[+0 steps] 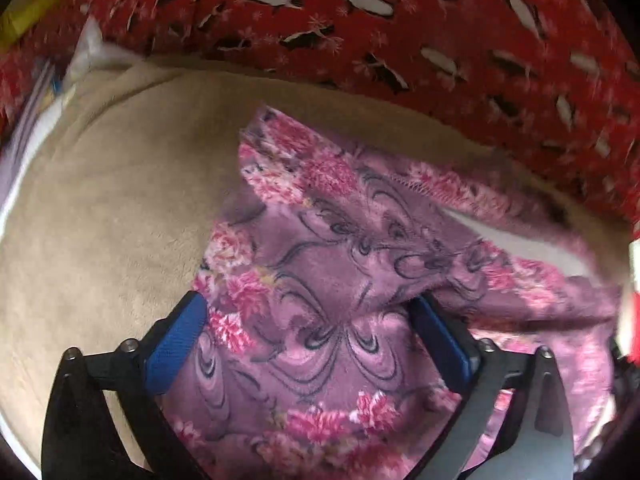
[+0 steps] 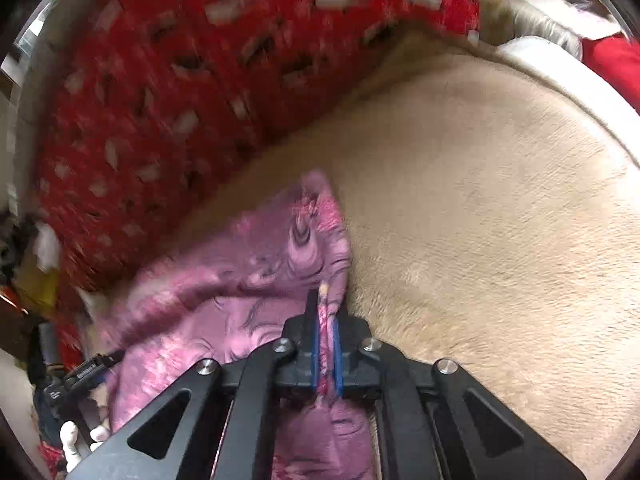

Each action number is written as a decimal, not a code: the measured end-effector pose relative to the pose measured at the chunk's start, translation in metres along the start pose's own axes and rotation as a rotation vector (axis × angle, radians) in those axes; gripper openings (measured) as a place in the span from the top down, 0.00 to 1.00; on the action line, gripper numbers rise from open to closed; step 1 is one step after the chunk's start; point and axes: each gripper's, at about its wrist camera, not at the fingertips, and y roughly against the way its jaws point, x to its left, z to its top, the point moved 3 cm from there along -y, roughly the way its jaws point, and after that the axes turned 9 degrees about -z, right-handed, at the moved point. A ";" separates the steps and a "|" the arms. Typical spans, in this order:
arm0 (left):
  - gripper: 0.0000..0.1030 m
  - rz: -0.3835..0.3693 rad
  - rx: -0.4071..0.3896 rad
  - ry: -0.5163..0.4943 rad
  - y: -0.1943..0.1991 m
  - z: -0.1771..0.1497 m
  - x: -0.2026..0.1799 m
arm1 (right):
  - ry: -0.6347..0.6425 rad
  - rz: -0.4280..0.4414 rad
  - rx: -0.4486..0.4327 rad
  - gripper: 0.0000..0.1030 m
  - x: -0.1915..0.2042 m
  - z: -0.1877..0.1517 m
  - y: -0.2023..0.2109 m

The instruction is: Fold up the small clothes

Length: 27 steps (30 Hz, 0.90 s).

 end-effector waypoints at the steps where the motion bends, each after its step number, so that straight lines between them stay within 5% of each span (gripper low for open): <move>1: 0.10 -0.032 -0.001 0.016 0.008 0.000 0.004 | 0.004 -0.020 -0.017 0.85 0.001 0.000 0.010; 4: 0.10 -0.162 -0.042 0.045 0.039 -0.014 0.017 | 0.062 -0.017 -0.137 0.82 0.015 -0.006 0.051; 6: 0.10 -0.161 -0.058 0.041 0.046 -0.028 0.025 | 0.117 0.068 -0.142 0.67 0.028 -0.022 0.064; 8: 0.10 -0.114 0.005 0.030 0.027 -0.044 0.028 | 0.190 0.066 -0.104 0.55 0.039 -0.043 0.057; 10: 0.09 -0.091 0.018 -0.009 0.019 -0.054 0.027 | 0.290 -0.039 -0.035 0.54 0.047 -0.068 0.029; 13: 0.10 -0.144 0.019 -0.012 0.043 -0.061 0.027 | 0.382 -0.136 -0.097 0.55 0.063 -0.079 0.042; 17: 0.10 -0.208 -0.031 0.058 0.074 -0.068 0.055 | 0.370 -0.029 -0.161 0.55 0.069 -0.095 0.079; 20: 0.10 -0.220 -0.018 0.166 0.073 -0.071 0.091 | 0.395 -0.094 -0.057 0.50 0.056 -0.114 0.059; 23: 0.10 -0.309 0.032 0.277 0.068 -0.076 0.121 | 0.493 -0.165 -0.120 0.49 0.073 -0.122 0.070; 27: 0.10 -0.377 0.065 0.311 0.064 -0.086 0.121 | 0.493 -0.014 -0.116 0.47 0.098 -0.133 0.084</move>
